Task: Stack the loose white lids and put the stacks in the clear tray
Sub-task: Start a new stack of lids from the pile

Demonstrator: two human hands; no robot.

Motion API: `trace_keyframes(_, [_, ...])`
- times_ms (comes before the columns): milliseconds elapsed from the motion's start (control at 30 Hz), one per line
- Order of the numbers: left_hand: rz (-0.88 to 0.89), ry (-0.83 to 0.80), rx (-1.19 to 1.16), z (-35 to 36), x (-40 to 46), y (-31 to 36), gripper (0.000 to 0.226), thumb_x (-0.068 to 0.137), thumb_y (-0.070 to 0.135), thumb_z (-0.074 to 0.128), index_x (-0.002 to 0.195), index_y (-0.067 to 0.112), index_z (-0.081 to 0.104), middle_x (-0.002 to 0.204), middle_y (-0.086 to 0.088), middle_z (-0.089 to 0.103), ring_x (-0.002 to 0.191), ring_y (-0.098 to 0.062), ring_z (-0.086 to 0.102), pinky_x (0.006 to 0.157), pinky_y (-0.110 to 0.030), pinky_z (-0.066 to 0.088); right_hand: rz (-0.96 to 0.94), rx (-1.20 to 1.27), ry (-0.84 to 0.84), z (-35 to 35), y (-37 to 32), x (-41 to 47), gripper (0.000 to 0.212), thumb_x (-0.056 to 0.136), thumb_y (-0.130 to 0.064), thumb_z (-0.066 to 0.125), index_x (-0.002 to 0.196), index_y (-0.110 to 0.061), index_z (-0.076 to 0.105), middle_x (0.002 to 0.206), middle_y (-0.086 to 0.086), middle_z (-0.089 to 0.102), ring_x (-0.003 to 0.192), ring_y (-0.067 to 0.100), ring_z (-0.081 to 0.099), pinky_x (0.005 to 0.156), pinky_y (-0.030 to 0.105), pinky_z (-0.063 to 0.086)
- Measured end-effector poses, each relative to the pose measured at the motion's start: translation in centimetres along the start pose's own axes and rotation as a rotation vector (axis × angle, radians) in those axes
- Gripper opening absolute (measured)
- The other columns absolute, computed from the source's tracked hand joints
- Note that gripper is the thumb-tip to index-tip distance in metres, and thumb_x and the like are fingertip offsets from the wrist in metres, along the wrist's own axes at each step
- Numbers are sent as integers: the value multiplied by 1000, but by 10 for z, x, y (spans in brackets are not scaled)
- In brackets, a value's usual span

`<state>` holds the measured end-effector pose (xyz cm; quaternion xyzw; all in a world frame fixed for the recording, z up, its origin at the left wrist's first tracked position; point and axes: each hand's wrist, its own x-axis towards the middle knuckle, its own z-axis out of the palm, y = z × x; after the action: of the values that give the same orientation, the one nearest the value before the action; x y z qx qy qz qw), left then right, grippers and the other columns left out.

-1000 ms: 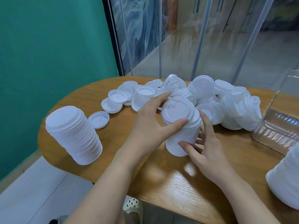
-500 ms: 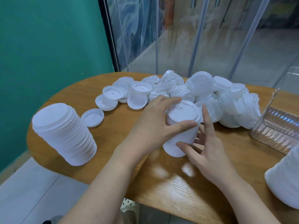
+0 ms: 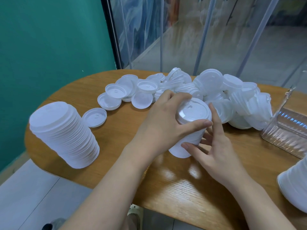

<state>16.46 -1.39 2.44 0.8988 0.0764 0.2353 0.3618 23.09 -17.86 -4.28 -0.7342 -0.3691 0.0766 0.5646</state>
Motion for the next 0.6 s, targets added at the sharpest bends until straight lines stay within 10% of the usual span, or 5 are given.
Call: trace_keyframes(600, [-78, -93, -236, 1, -1, -24, 71, 77, 69, 68, 138, 35, 55, 127, 19, 63, 117, 3, 58, 101, -20, 48, -19, -2, -18, 3, -1, 0, 106, 78, -44, 75, 158, -56, 5, 137, -39, 52, 124, -3, 60, 93, 14, 52])
